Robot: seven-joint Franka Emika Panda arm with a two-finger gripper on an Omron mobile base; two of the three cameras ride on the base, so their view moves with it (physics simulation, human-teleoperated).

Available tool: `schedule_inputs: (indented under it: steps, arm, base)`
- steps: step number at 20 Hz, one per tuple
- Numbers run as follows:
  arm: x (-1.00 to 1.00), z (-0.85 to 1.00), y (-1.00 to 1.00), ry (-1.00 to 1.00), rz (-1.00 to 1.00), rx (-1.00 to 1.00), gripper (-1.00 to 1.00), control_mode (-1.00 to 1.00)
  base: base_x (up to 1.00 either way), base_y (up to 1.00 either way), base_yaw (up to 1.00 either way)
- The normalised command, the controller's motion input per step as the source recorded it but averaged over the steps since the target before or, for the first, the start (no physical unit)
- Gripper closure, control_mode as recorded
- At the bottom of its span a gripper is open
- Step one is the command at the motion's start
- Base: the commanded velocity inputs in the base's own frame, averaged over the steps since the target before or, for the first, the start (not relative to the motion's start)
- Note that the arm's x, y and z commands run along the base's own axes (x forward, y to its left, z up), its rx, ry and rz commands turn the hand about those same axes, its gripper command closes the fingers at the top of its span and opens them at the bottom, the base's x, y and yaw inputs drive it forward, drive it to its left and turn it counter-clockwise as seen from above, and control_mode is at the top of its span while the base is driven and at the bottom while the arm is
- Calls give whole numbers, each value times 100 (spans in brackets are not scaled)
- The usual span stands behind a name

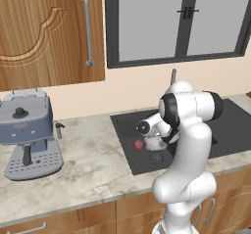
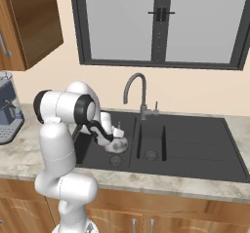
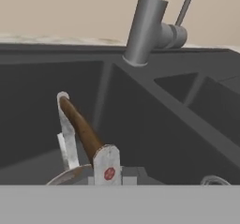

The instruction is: Open the cabinet, pick the kettle from the cabinet, and place it in the sink.

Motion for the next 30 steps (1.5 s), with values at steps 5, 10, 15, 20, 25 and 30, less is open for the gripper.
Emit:
schedule_inputs:
  steps: [5, 10, 15, 20, 25, 30]
  arm:
    - [-18, -33, 0, -10, 0, 5, 100, -100]
    - [-20, -34, 0, -5, 0, 5, 100, -100]
    - [-17, -34, 0, -1, 0, 3, 100, -100]
    - [-13, -38, 0, 0, 0, 2, 100, -100]
    - [-12, -40, 0, 0, 0, 2, 100, -100]
    - [-25, -39, 0, 0, 0, 3, 100, -100]
  base:
    - [0, 0, 0]
    - [0, 0, 0]
    - [0, 0, 0]
    - [0, 0, 0]
    - [0, 0, 0]
    - [0, 0, 0]
